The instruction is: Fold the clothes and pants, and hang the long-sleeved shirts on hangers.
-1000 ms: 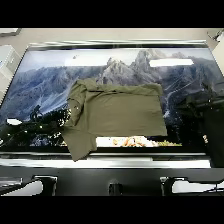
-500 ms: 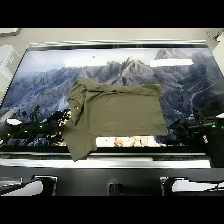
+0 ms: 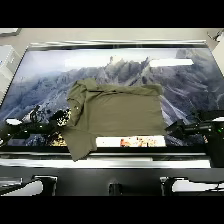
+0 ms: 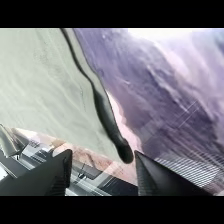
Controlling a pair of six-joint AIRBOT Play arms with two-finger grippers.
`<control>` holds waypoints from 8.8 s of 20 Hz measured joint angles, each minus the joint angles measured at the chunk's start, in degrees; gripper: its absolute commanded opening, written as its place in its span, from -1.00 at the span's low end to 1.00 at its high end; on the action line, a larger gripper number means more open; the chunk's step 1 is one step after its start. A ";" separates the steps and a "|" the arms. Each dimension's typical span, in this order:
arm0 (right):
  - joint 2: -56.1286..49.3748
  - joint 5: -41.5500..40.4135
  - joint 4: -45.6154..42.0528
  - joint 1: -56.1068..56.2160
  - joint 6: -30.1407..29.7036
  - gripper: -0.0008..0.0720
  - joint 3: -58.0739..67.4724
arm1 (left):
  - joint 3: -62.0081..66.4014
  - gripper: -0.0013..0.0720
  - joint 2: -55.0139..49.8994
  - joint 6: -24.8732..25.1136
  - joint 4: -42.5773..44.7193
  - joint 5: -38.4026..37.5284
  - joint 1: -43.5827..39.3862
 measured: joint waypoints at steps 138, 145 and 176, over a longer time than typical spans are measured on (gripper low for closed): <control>-1.46 12.52 4.98 13.16 11.13 0.36 34.73 | -10.12 0.15 4.85 -0.57 -10.62 2.25 2.97; -1.46 11.85 1.36 12.76 10.56 0.36 33.40 | -9.84 -0.92 2.86 -0.57 -12.02 5.05 1.18; -1.33 -8.26 7.74 16.96 1.16 -0.89 -0.48 | -8.98 -0.92 2.73 -1.70 -12.92 4.72 1.05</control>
